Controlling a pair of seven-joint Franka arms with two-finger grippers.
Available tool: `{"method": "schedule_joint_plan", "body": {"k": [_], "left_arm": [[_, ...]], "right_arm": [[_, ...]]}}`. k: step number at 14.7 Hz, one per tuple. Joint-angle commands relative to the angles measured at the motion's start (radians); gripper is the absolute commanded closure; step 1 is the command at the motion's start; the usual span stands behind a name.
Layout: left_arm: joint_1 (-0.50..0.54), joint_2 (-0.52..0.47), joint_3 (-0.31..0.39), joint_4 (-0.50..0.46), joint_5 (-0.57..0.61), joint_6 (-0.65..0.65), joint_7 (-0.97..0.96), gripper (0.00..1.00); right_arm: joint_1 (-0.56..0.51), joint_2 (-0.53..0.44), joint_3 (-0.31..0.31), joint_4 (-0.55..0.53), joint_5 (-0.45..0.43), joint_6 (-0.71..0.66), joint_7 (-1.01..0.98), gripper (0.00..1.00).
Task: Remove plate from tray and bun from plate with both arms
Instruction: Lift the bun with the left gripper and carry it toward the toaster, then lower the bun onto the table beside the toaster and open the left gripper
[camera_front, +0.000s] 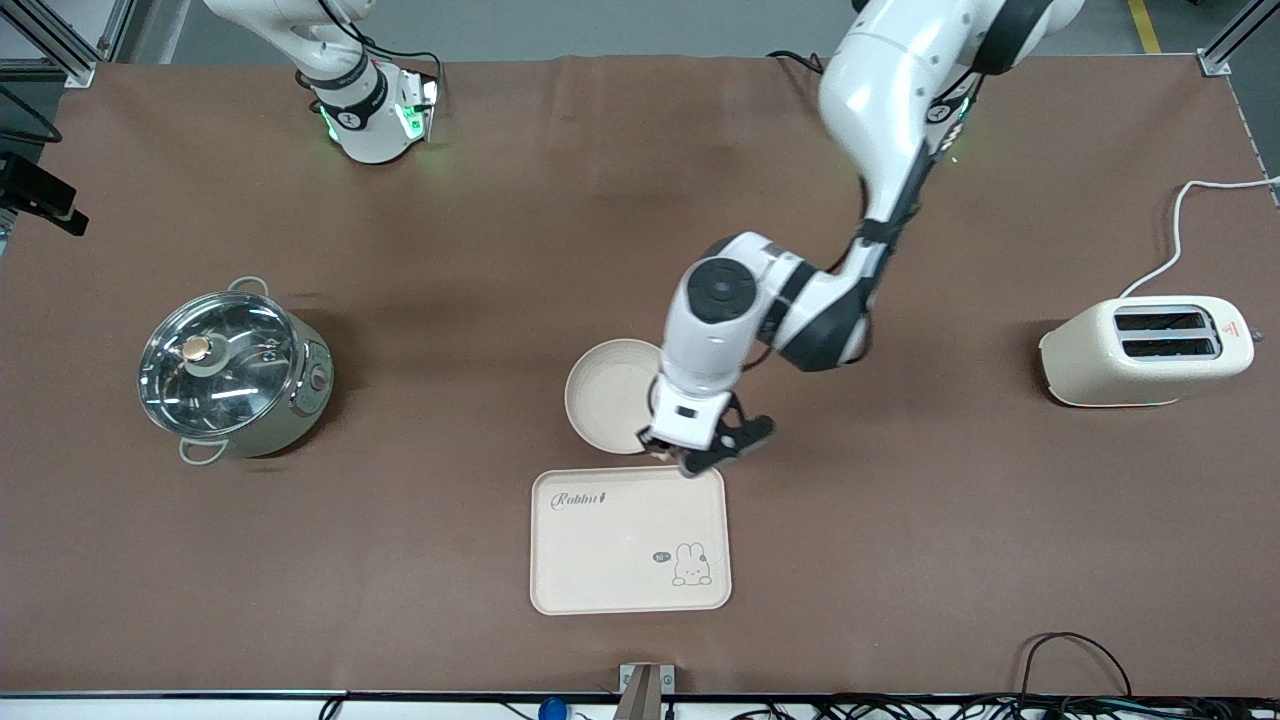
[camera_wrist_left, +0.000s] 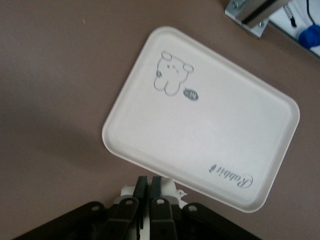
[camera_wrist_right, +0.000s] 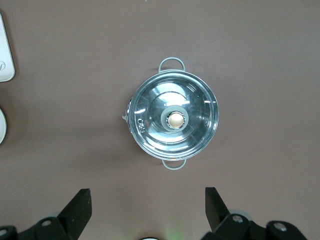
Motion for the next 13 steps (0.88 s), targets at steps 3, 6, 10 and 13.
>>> {"method": "schedule_joint_plan", "body": {"k": [3,6,10,13], "left_arm": [[0.173,-0.075,-0.019,-0.156,-0.009,0.011,0.125,1.0],[0.28,-0.067,-0.039,-0.215,-0.009,0.02,0.221,1.0],[0.351,-0.047,-0.037,-0.343,0.003,0.132,0.248,0.99],[0.372,-0.018,-0.037,-0.374,0.003,0.18,0.261,0.97]], "right_arm": [[-0.01,0.011,0.005,0.007,-0.016,-0.005,0.001,0.0],[-0.011,0.015,0.005,0.006,-0.016,-0.007,0.001,0.0],[-0.022,0.028,0.003,0.007,-0.016,0.001,0.001,0.0],[-0.022,0.034,0.003,0.007,-0.018,0.0,0.0,0.0]]}}
